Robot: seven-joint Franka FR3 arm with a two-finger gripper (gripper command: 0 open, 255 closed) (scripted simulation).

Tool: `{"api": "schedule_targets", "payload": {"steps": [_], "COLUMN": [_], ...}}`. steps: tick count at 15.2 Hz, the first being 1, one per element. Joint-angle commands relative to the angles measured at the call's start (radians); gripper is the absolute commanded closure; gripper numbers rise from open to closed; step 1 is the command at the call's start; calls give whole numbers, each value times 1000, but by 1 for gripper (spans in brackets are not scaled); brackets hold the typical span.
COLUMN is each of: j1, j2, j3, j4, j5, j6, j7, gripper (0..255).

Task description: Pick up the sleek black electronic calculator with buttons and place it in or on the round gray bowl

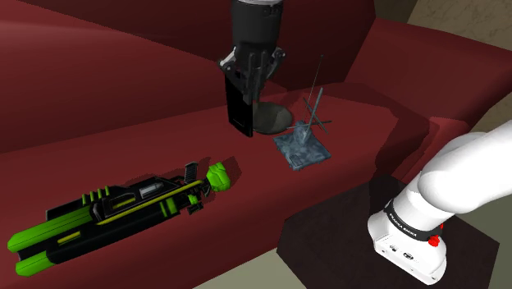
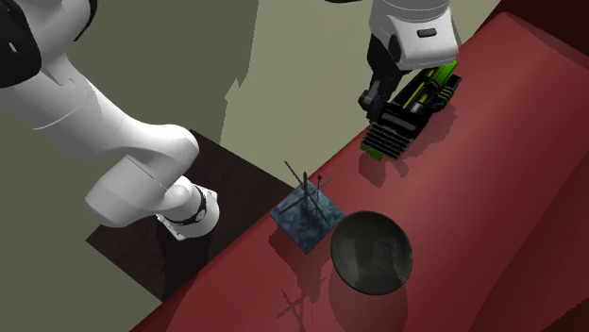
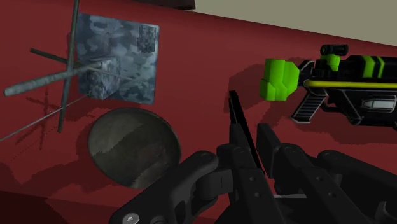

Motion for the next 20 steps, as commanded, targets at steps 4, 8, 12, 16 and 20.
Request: {"api": "schedule_targets", "payload": {"steps": [4,8,12,16,20], "j1": [-30,-61,-93,-108,-105], "j2": [-13,-4,21,32,20], "j3": [-95,-165,-227,-255,-253], "j4": [-8,4,34,21,-44], "j5": [-16,-36,-62,-71,-66], "j6": [-16,-28,-41,-20,33], "j7": [-123,-216,-303,-345,-348], "gripper": [255,255,255,255,255]}}
